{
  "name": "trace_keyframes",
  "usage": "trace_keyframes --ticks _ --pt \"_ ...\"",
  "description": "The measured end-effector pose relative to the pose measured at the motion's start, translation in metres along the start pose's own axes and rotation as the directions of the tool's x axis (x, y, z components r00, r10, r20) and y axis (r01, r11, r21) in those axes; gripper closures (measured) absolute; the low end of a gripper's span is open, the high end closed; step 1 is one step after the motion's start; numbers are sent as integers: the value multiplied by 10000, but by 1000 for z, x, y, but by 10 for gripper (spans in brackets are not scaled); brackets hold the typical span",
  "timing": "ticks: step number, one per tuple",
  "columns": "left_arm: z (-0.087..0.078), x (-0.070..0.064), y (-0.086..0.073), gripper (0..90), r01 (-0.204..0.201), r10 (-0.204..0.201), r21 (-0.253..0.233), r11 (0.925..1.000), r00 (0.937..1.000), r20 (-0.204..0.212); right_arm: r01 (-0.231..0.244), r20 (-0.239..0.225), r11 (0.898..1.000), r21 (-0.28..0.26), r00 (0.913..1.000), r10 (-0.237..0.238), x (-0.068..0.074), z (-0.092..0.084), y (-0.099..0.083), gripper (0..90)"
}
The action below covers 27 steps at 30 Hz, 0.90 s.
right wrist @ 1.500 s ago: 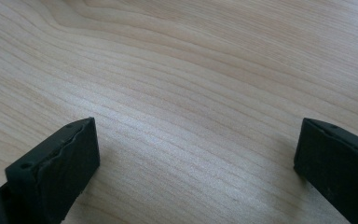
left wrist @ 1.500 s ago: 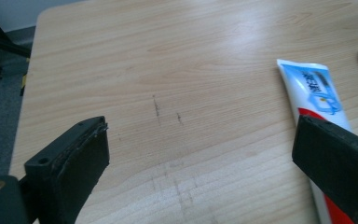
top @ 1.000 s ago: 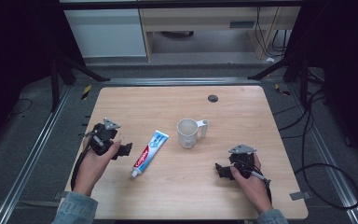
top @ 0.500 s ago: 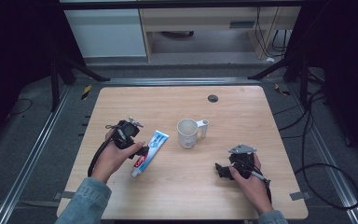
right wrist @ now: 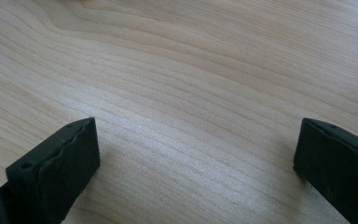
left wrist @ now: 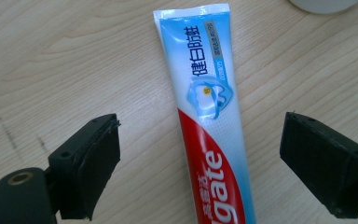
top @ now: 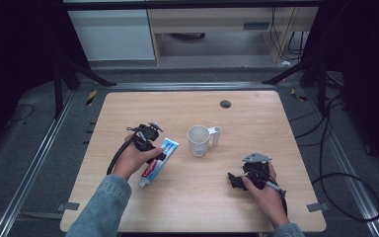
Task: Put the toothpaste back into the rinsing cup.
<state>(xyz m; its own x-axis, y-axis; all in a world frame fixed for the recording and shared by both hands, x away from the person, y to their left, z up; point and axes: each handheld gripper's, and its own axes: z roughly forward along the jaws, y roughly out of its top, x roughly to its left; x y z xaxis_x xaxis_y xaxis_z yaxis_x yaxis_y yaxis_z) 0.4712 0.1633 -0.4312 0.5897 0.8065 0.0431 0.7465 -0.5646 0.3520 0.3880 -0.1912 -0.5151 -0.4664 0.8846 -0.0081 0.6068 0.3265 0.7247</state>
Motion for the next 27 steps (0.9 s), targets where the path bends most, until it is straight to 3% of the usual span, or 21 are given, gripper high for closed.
trace_keyframes --ticks 7,12,17,22,27 --pt "16 -1 14 158 -5 8 424 9991 10000 -81 29 -5 10000 -1 10000 -29 0 0 0 5" --pt "30 -1 23 194 -1 1 1054 9944 10000 -1 8 -57 10000 11 10000 -8 0 0 0 5" --pt "31 2 29 218 266 -270 1142 9931 9996 14 96 -39 9999 36 9999 -96 -1 0 0 5" --pt "37 -5 35 230 177 -179 1305 9913 9998 3 83 -43 10000 33 10000 -83 -1 0 0 5" --pt "43 -4 37 241 257 -209 1531 9879 9992 -334 89 -42 10000 34 10000 -89 -1 0 0 5"
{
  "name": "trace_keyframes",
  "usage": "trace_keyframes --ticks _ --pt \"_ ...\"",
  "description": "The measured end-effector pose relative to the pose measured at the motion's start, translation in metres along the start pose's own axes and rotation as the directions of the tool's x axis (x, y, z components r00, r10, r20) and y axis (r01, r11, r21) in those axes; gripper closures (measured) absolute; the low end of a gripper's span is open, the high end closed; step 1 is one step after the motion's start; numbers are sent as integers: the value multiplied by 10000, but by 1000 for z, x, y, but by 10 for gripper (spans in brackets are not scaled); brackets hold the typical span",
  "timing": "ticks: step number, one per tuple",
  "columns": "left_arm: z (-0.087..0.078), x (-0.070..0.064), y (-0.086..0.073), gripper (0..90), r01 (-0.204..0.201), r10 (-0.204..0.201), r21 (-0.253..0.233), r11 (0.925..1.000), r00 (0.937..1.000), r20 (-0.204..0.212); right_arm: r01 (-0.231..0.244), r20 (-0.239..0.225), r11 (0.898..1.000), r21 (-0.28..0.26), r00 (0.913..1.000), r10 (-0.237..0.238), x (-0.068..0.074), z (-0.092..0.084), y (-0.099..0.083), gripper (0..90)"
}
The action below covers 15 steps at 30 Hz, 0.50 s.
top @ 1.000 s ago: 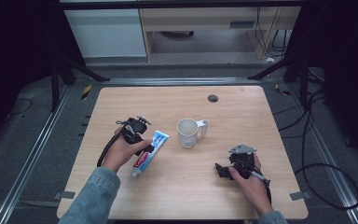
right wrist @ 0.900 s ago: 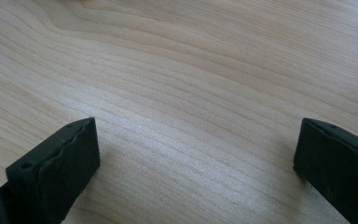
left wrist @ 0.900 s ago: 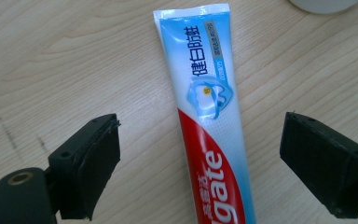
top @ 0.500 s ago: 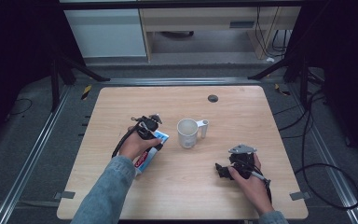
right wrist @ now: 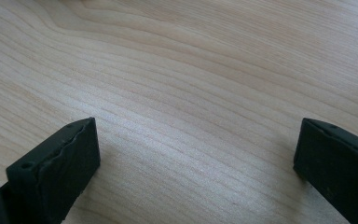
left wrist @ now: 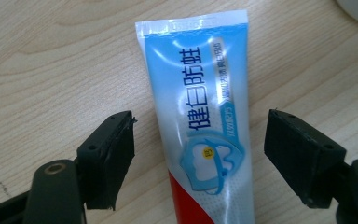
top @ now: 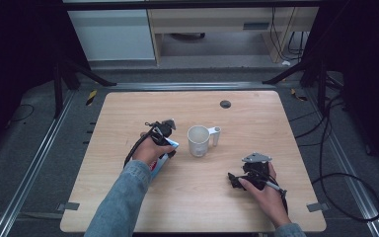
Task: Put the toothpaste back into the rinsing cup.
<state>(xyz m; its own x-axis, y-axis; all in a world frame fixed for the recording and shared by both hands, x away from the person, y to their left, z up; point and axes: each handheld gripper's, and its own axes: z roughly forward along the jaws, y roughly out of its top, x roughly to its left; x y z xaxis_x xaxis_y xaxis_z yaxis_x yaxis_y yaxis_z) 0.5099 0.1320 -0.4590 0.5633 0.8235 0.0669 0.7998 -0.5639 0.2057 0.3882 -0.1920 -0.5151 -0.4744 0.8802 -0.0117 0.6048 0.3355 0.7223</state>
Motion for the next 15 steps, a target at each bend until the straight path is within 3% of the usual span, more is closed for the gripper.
trace_keyframes --ticks 15 --pt "5 -1 0 314 -19 18 190 9998 10000 27 26 8 10000 4 10000 -26 0 0 0 5"
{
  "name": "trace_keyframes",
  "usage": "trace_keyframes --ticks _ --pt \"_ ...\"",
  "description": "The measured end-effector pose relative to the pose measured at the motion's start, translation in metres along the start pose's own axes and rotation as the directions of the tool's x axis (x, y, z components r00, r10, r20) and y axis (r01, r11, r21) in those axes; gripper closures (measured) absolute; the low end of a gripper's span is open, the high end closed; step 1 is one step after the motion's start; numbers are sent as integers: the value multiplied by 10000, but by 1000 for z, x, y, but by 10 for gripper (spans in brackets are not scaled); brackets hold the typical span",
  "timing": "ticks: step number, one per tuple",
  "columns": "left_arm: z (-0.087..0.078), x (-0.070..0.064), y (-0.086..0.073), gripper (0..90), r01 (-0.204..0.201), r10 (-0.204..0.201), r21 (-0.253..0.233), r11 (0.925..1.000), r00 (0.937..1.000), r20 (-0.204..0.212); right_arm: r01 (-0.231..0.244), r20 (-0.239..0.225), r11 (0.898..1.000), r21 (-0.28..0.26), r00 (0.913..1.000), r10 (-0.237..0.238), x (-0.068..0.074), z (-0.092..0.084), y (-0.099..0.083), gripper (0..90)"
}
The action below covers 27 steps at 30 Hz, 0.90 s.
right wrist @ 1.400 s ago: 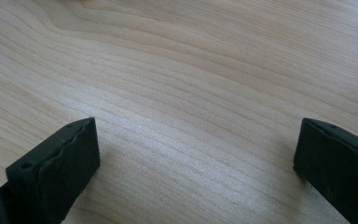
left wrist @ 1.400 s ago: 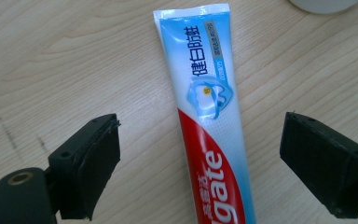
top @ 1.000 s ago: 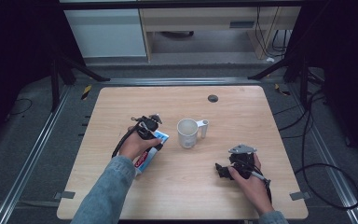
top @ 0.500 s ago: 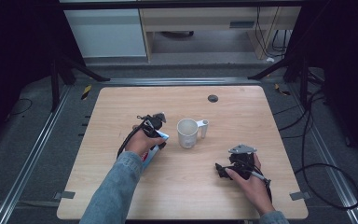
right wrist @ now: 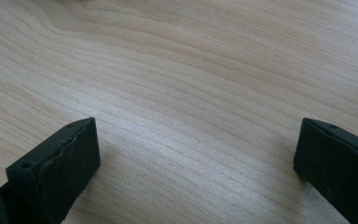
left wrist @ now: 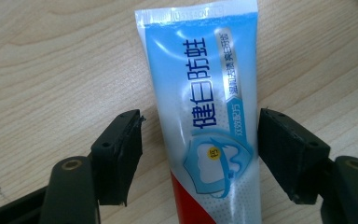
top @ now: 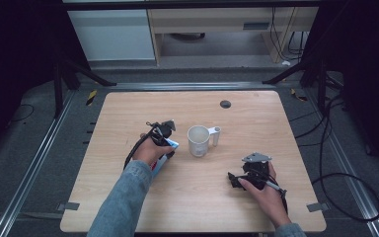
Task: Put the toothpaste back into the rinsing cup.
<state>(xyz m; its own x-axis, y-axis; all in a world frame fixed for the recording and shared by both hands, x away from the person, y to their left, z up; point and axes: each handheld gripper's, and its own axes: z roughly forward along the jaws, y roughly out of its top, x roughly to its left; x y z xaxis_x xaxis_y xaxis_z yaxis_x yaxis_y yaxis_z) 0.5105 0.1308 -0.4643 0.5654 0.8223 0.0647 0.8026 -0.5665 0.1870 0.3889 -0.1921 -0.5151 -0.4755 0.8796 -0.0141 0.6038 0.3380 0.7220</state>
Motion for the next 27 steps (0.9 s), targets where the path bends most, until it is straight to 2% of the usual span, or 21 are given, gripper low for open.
trace_keyframes --ticks 7,13,18,21,27 --pt "3 0 2 400 2 -4 78 10000 9998 205 -117 -36 9999 -65 9999 117 0 0 0 7" --pt "2 -2 2 434 8 -11 135 9999 9998 207 -94 -30 9999 -60 10000 93 0 0 0 7" --pt "1 0 -3 493 369 -365 -89 9993 9983 457 -106 -23 9999 -56 9999 105 0 0 0 7" --pt "0 0 -5 530 212 -201 -256 9994 9989 429 -91 -21 9999 -58 10000 91 0 0 0 7" --pt "-1 -6 -6 579 -126 131 -232 9997 9997 210 -90 -24 9999 -60 10000 90 0 0 0 7"
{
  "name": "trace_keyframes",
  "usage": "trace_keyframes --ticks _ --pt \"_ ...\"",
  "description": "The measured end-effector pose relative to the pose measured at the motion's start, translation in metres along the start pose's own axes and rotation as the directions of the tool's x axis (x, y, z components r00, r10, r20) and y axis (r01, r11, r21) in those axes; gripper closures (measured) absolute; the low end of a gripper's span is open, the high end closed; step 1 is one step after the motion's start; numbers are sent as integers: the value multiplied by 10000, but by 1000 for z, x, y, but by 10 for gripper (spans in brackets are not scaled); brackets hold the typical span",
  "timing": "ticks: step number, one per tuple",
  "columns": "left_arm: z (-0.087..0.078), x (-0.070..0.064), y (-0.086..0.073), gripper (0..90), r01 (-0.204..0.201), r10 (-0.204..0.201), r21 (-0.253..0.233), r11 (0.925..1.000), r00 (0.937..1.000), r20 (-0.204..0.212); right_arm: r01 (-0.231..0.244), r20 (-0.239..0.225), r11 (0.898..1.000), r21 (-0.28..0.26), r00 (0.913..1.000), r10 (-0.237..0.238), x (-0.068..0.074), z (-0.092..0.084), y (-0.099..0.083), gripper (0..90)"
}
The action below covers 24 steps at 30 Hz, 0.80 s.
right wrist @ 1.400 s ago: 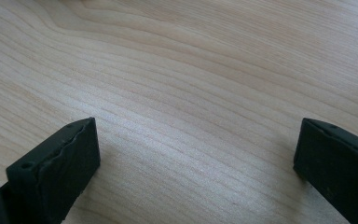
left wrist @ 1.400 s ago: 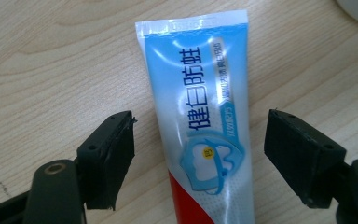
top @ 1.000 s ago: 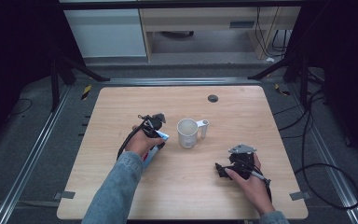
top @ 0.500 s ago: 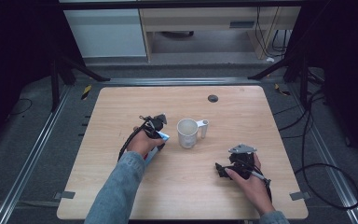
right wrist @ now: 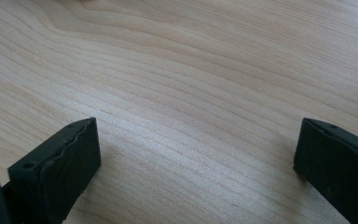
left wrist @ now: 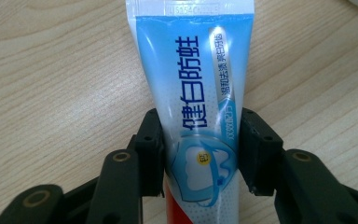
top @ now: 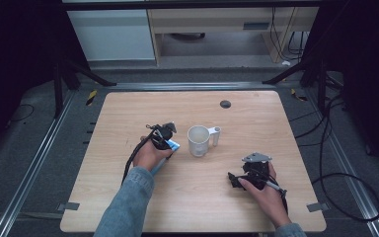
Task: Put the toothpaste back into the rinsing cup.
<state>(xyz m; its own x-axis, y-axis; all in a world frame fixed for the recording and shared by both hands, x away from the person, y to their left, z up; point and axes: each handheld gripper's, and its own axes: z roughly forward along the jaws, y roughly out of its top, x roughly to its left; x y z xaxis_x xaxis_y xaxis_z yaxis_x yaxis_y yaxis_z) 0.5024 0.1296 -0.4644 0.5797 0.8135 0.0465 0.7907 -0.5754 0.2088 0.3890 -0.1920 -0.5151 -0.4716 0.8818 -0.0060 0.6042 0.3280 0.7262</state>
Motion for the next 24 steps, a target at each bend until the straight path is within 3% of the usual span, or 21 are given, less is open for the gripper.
trace_keyframes --ticks 8,11,15,19,24 --pt "-6 5 -9 692 138 -120 -707 9974 9996 267 -18 -3 10000 6 10000 18 0 0 0 7" --pt "-12 4 -15 703 16 -14 -815 9967 10000 19 -19 -1 10000 7 10000 19 0 0 0 7" --pt "-26 4 -22 713 45 -71 -1414 9899 9998 -176 -22 -2 10000 5 10000 22 0 0 0 7" --pt "-41 2 -33 717 46 -63 -2302 9731 10000 -65 -19 -6 10000 3 10000 19 0 0 0 7" --pt "-60 -2 -42 720 -103 -3 -3200 9474 9995 -329 -34 6 10000 24 10000 34 0 0 0 7"
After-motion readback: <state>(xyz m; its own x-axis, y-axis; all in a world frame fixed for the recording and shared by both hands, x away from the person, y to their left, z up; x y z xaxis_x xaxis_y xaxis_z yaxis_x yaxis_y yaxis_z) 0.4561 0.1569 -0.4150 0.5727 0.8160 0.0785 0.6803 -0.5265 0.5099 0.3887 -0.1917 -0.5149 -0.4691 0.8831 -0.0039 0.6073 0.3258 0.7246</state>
